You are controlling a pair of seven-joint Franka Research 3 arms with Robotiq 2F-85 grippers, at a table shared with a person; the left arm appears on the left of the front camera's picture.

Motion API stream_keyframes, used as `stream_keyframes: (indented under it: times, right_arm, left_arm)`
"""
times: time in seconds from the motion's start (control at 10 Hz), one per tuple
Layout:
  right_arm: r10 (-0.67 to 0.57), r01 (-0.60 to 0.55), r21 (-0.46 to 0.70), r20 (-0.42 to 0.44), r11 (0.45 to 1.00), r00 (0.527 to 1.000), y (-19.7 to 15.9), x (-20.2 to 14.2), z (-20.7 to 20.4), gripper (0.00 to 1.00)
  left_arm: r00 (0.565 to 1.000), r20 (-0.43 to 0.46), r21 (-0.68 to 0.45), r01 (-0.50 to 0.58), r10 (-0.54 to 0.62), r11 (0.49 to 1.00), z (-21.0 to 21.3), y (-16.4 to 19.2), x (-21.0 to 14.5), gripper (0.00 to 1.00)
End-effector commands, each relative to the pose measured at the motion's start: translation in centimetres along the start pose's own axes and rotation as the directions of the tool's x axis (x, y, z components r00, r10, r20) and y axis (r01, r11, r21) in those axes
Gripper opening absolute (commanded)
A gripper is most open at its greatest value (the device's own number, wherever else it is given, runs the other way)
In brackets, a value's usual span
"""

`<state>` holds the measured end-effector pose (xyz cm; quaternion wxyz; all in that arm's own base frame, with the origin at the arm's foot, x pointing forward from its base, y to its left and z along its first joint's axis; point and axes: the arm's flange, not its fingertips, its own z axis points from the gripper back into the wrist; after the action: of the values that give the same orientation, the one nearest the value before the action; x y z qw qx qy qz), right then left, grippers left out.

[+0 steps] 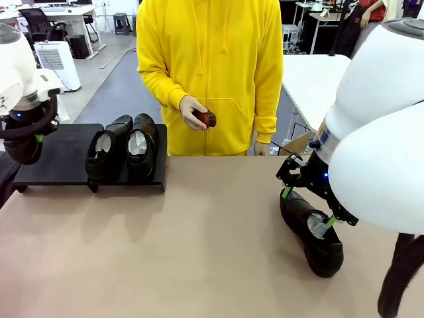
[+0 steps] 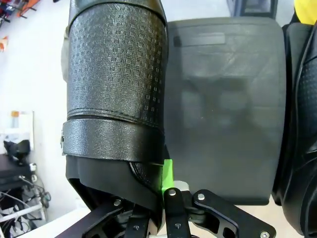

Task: Organize the shoes by placing them on the stand.
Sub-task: Place the Shoe from the middle of the table onto the Shoes Stand.

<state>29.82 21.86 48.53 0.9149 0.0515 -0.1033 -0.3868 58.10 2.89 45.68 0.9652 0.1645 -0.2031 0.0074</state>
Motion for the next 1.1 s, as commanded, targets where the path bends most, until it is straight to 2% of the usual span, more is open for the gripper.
stream_keyframes:
  times: [0.0,0.8,1.0]
  right_arm:
    - [0.018,-0.018,0.011,-0.012,1.000,1.000,0.3,0.2,0.1,1.00]
    - [0.018,-0.018,0.011,-0.012,1.000,1.000,0.3,0.2,0.1,1.00]
    - [0.018,-0.018,0.011,-0.012,1.000,1.000,0.3,0.2,0.1,1.00]
  left_arm:
    - [1.000,0.012,-0.006,-0.009,0.009,1.000,-0.5,-0.5,-0.3,0.00]
    - [0.998,-0.027,0.025,-0.050,0.051,0.998,-4.3,-1.8,-0.8,0.00]
    - [0.998,-0.032,0.034,-0.053,0.055,0.998,-4.4,-1.7,-0.8,0.38]
